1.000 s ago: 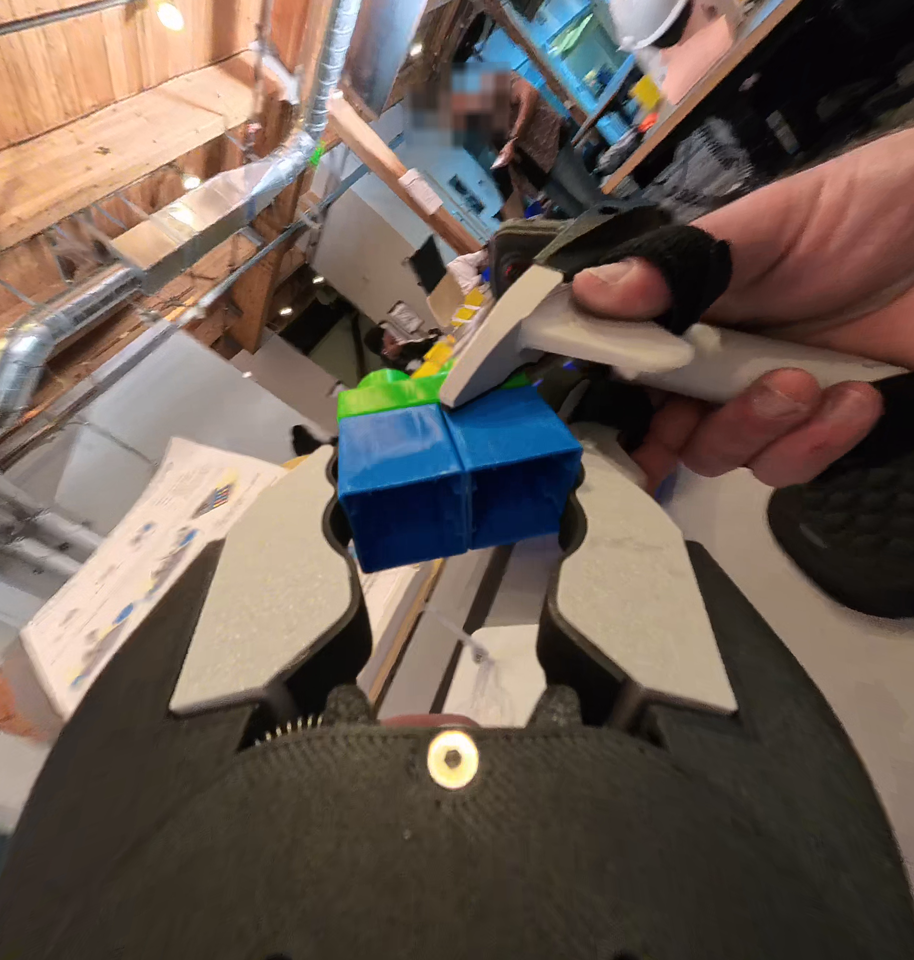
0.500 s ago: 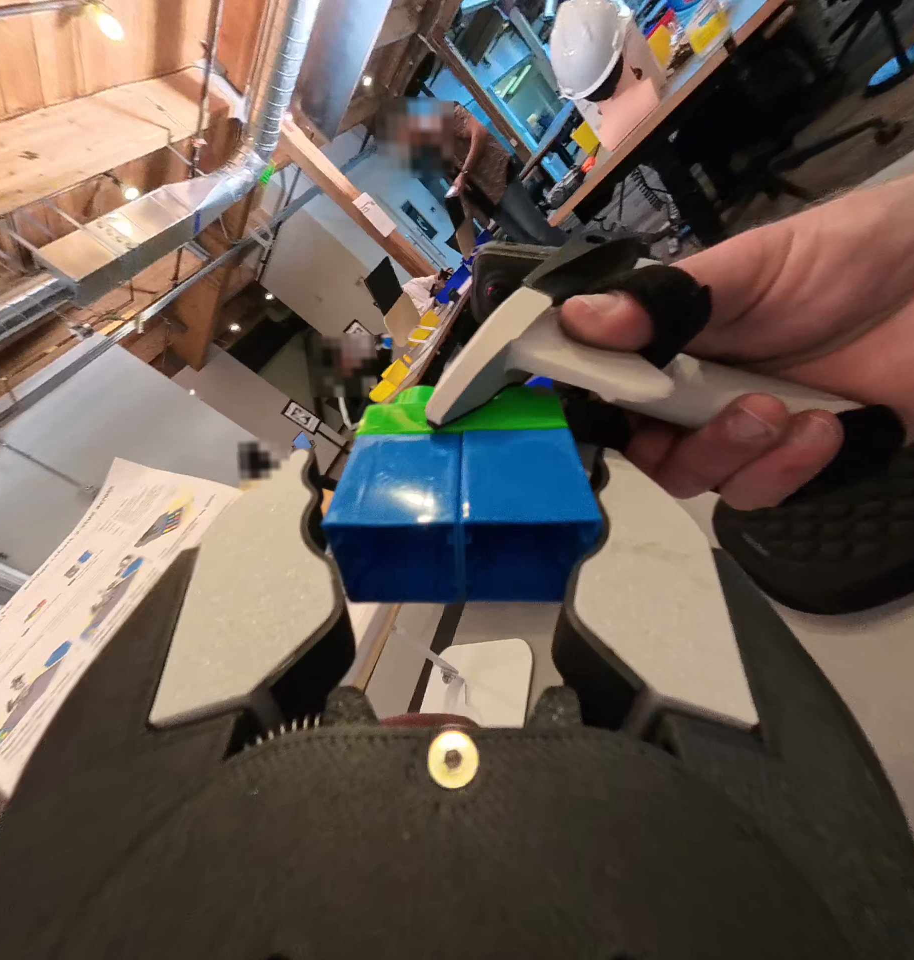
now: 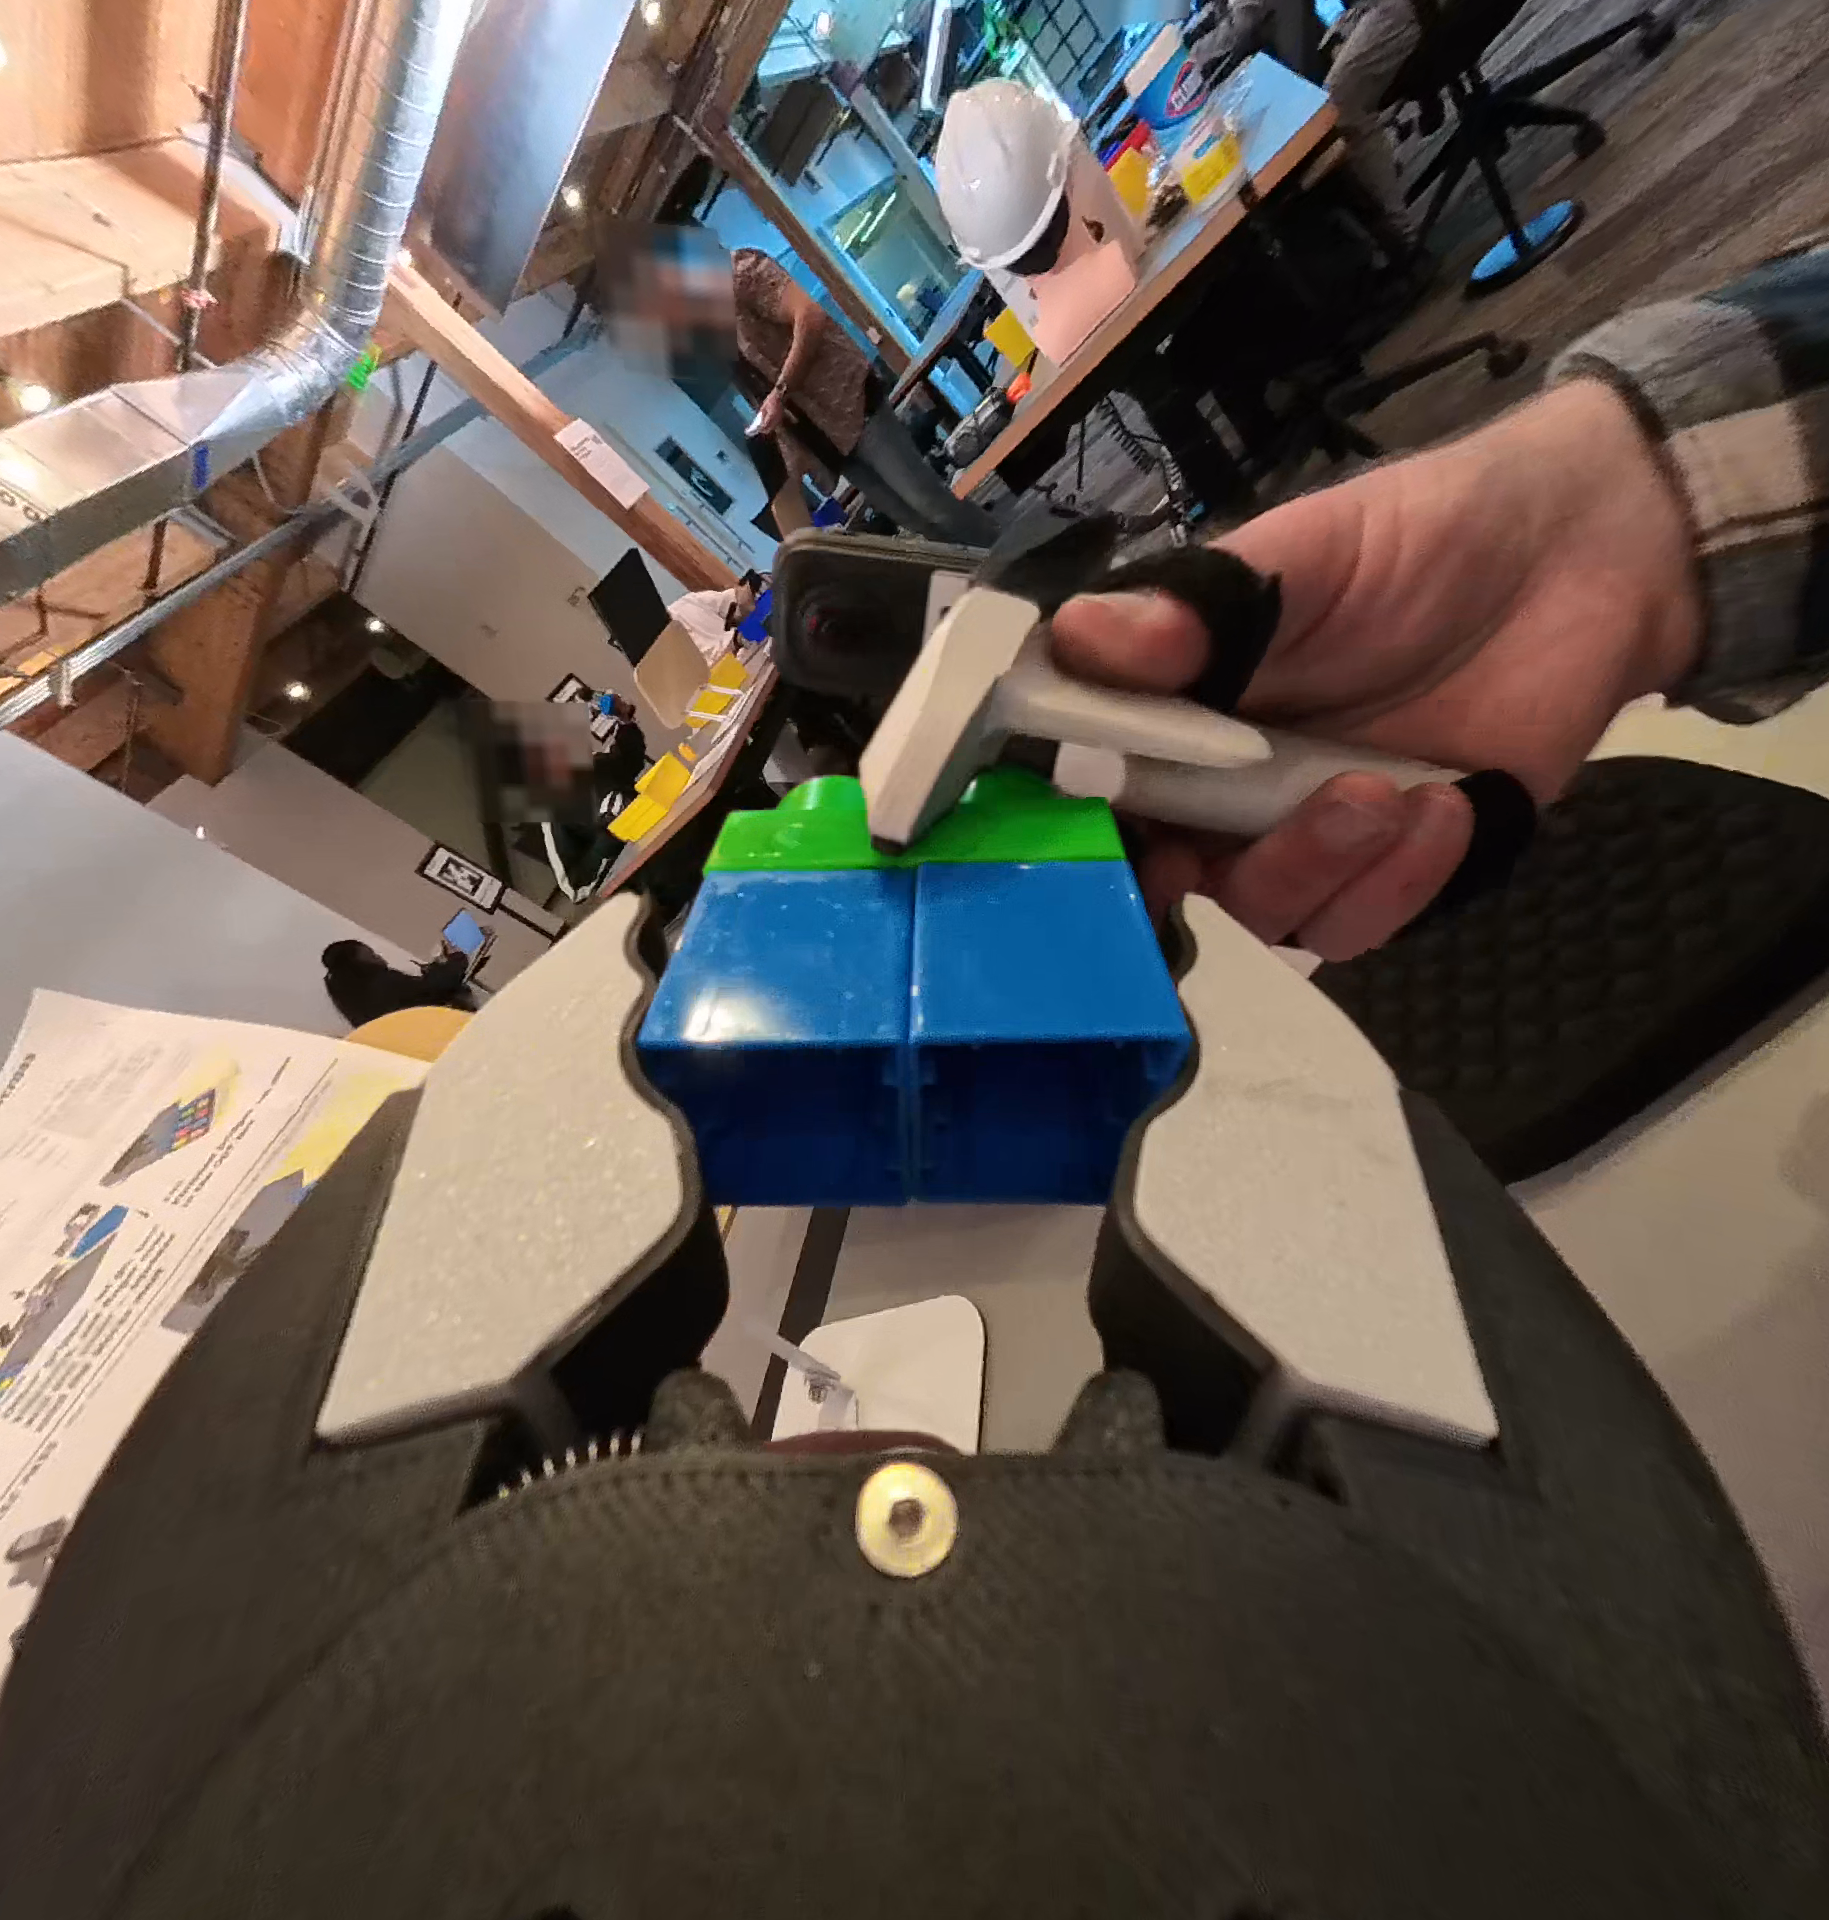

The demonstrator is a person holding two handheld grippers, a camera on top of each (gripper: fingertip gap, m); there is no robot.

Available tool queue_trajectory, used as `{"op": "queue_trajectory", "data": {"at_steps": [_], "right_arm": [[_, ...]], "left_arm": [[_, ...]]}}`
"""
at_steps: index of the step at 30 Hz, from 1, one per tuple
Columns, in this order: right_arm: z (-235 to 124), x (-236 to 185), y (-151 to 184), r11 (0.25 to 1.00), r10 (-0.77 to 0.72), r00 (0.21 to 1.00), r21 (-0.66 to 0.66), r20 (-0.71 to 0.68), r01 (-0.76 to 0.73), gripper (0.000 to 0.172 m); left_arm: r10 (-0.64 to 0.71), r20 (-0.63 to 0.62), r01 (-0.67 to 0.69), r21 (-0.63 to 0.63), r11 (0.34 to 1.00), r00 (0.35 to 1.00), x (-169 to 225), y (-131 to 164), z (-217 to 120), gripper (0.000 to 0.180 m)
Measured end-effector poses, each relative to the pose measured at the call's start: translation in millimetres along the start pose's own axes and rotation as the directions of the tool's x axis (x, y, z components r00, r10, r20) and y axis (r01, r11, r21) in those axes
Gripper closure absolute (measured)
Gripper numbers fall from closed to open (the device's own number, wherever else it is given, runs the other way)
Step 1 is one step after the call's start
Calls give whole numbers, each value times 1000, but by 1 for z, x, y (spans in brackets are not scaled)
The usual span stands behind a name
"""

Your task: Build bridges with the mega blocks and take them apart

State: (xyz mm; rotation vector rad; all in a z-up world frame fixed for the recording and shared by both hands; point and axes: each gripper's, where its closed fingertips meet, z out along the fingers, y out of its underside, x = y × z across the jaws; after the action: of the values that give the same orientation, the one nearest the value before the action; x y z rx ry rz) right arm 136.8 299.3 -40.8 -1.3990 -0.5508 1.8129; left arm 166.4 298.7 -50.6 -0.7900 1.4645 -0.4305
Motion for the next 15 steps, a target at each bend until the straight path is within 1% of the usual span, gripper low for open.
{"op": "queue_trajectory", "data": {"at_steps": [8, 13, 15], "right_arm": [[-2, -11, 14, 981, -12, 1000, -196, 2, 12, 135], [-1, -18, 16, 967, -35, 999, -251, 5, 35, 135], [-4, -19, 13, 968, -39, 999, -248, 3, 39, 135]], "left_arm": [[50, -21, -51, -46, 998, 999, 10, -7, -5, 93], [70, -26, -71, -54, 996, 997, 12, -12, -8, 93], [73, -21, -74, -51, 996, 997, 11, -14, -9, 93]]}}
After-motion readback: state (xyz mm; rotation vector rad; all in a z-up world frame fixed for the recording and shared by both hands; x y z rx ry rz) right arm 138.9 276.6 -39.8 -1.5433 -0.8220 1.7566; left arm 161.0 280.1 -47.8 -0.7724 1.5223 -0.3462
